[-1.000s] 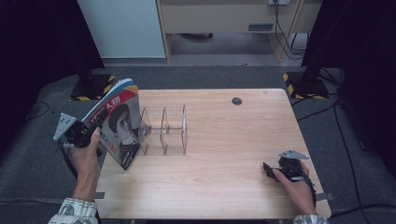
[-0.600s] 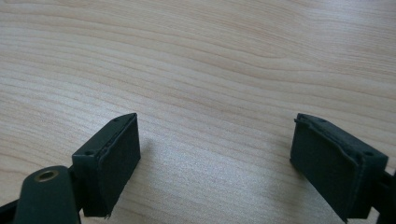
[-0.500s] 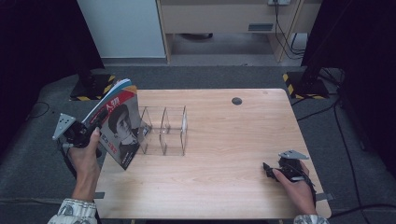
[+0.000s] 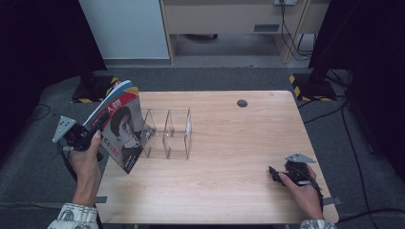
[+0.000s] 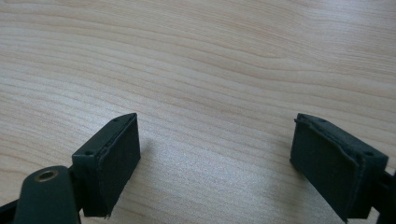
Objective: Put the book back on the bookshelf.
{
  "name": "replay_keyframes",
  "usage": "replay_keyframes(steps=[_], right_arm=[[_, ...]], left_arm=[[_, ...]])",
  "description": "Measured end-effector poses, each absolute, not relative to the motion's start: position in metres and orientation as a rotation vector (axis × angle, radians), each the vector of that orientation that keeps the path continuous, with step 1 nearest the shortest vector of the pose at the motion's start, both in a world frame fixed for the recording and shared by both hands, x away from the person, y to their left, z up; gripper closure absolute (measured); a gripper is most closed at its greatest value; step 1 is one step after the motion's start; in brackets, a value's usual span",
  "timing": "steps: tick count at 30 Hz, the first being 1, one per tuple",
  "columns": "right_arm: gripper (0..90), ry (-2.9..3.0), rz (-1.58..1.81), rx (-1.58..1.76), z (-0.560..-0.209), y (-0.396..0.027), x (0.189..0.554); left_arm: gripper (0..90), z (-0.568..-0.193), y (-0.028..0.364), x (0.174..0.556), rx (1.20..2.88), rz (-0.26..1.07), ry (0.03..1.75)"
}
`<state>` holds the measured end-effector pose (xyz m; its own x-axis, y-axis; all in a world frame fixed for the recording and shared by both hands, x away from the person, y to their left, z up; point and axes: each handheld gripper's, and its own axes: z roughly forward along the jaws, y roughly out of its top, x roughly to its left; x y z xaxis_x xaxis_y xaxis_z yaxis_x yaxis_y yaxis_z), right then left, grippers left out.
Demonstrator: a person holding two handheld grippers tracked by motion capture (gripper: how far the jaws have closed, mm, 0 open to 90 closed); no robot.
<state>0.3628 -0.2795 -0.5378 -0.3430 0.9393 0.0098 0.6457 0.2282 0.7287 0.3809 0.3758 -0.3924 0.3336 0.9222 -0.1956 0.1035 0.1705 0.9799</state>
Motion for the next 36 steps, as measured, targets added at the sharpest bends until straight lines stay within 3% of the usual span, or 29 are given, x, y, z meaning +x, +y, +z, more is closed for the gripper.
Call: replay_keyframes(steps=[8, 16, 33, 36], right_arm=[[15.9, 2.073, 0.905, 1.456, -0.5378, -0.2795, 0.3628], [15.9, 2.073, 0.906, 1.457, -0.5377, -0.2793, 0.3627], [15.9, 2.074, 0.905, 1.454, -0.5378, -0.2794, 0.3627], [15.9, 2.074, 0.905, 1.454, -0.5378, -0.2794, 0.3627]], left_arm=[[73.6, -0.3933, 0.379, 0.3827, 1.263, 0.766, 1.084], [52.4, -0.3934, 0.3801, 0.3821, 1.257, 0.806, 1.108], [19.6, -0.3956, 0.3815, 0.3804, 1.292, 0.837, 1.09], [18.0, -0.3953, 0.3808, 0.3793, 1.292, 0.834, 1.085]])
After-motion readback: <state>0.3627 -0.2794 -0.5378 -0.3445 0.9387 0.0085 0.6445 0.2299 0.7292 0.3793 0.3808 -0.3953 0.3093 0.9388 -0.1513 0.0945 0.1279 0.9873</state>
